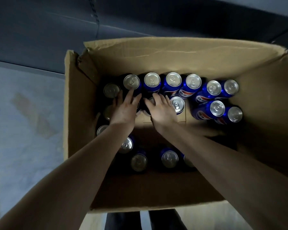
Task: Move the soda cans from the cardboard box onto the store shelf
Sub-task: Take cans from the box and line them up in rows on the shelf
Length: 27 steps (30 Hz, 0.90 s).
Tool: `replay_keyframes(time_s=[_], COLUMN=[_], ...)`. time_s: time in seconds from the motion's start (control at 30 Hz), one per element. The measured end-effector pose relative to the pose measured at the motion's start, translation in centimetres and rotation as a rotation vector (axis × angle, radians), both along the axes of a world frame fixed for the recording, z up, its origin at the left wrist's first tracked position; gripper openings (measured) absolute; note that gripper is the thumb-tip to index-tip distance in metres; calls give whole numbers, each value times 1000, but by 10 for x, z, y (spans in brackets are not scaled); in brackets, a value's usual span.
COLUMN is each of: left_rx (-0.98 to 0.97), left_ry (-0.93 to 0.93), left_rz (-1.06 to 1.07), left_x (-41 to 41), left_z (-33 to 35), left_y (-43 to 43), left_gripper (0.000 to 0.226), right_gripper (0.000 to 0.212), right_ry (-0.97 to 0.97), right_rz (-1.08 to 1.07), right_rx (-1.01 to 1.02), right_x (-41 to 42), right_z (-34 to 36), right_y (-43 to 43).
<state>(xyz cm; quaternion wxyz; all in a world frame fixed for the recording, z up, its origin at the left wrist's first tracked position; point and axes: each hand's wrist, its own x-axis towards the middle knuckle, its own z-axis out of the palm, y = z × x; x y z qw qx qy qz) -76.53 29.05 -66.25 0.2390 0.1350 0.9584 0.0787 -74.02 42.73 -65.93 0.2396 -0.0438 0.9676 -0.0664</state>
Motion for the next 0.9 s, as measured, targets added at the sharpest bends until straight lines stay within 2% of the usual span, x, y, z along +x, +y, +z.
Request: replay_keyframes(time_s=[0.1,0.17,0.23,0.33,0.4,0.5,0.6,0.67,0.8,0.9], left_rx=[-26,-4,-20,23,-25,-101,-159,-152,-160,-149], left_ry=[101,115,111,280,364,505,426,385,298,290], left_rz=[-68,-60,-17,-78,-174,-279,-313,-305,-290,-274], left_x=[3,9,9,11,14,10,0,-3,-5,-6], left_z=[-1,-3,-6,-15,-22,-25,-22,-25,-27,-20], left_y=[2,4,6,5,3,5,10,10,11,11], left_gripper=[65,64,65,55,53,37,48,42,43,54], right_gripper=[76,57,48,46,45,48,59,66,61,68], right_ry=[15,17,4,-20,-31,-45,-68,-78,-96,-96], right_rz=[-13,-46,-75,-69,-70,-87,-100,-123,-137,-127], right_rx=[3,-3,-1,13,24,25,14,4,3,2], right_x=[-3,-7,-9,-14,-17,-16,-12,-11,-11,-10], right_z=[1,2,2,3,3,6,9,10,11,8], right_y=[-3,-5,-7,-10,-11,-12,-11,-12,-15,-14])
